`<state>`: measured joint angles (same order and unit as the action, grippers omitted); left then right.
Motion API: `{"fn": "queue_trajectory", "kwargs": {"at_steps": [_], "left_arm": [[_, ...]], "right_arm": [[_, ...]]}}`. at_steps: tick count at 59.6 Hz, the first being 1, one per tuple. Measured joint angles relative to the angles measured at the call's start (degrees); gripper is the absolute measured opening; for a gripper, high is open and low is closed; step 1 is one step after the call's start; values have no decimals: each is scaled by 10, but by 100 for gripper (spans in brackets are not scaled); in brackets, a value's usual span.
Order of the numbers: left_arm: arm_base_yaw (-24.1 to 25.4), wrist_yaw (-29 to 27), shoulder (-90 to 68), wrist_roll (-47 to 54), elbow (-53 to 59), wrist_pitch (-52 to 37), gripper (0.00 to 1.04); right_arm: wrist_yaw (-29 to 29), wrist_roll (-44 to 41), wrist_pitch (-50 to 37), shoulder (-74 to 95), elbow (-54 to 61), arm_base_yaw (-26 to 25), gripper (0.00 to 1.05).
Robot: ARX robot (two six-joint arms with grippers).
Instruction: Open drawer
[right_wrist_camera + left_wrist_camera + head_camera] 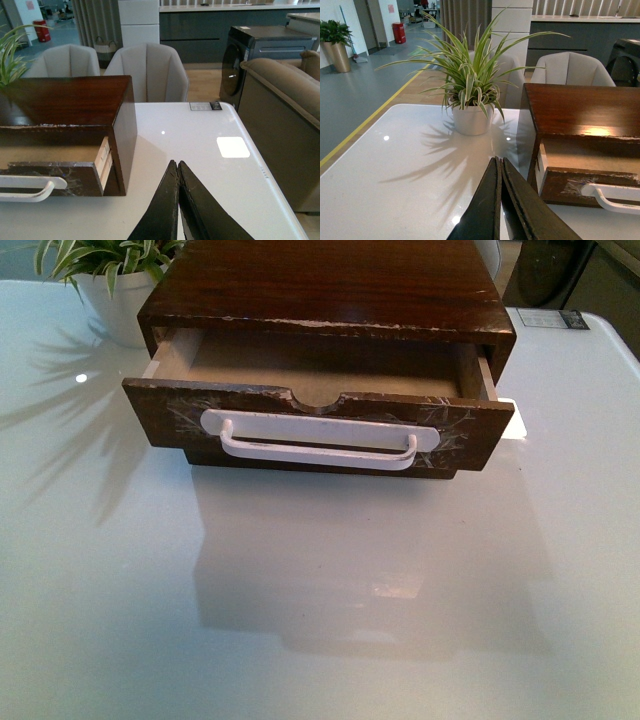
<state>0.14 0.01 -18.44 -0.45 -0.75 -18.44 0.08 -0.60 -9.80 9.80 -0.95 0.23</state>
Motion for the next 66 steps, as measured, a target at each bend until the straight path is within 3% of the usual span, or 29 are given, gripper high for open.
{"fn": "queue_trajectory", "kwargs": {"at_steps": [5,8,25,31,59,62,66], "left_arm": [[0,0,19,0,0,19,2],[0,0,32,0,0,33,2],[0,0,90,0,0,90,2],[0,0,166,0,0,178,2],[0,0,181,0,0,184,2],[0,0,181,0,0,184,5],[0,0,181,0,0,184,25]], "right_arm": [[0,0,85,-68,0,0,2],[-1,0,95,-91,0,0,2],[0,0,97,-94,0,0,2],[0,0,97,-95,0,0,2],[0,0,97,-95,0,0,2],[0,0,97,-95,0,0,12],[0,0,97,-95,0,0,31]]}}
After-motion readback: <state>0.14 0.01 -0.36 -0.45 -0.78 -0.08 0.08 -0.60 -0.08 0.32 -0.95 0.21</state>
